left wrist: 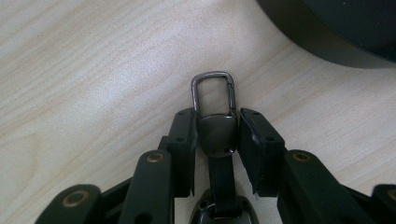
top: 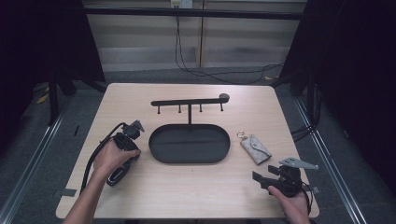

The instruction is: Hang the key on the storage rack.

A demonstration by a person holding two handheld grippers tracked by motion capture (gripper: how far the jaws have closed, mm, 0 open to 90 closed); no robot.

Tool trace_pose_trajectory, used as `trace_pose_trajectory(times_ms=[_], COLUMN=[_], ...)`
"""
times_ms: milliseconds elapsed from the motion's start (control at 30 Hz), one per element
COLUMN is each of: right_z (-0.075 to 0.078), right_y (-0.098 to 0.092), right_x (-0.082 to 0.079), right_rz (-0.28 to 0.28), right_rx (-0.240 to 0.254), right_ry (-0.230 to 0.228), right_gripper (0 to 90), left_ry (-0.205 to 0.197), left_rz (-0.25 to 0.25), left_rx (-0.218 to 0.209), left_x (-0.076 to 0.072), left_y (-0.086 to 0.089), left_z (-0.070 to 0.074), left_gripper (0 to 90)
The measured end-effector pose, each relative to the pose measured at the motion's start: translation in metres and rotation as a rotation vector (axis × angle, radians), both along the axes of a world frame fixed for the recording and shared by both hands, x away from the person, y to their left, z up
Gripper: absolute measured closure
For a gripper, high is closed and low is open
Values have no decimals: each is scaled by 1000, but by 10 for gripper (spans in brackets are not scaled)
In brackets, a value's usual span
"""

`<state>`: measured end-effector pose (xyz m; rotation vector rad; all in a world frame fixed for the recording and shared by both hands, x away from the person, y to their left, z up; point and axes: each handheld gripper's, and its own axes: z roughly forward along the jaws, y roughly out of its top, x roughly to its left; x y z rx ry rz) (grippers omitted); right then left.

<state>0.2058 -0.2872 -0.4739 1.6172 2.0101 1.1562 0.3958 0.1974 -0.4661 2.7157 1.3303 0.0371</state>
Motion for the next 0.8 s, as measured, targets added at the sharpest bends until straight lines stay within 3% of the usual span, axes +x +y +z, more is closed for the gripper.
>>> trace_pose_trajectory(times_ms=[200, 433, 567, 733, 800], right_z=[0, 0, 0, -1, -1], right_y=[1, 0, 0, 1, 0], right_x=[1, 0, 1, 2, 1], right_rz=[6, 3, 0, -1, -2], right_rx=[-2, 2, 1, 0, 0], right_ry=[3, 4, 7, 11, 10], right_gripper=[235, 235, 235, 235, 235], left_ry=[24, 34, 30, 54, 42], left_rz=[2, -9, -6, 3, -2], left_rx=[32, 33, 7, -19, -29], left_x=[3, 5, 4, 4, 4], left_y=[-6, -6, -3, 3, 4], left_z=[0, 1, 0, 1, 3], left_gripper=[701, 705, 705, 706, 706])
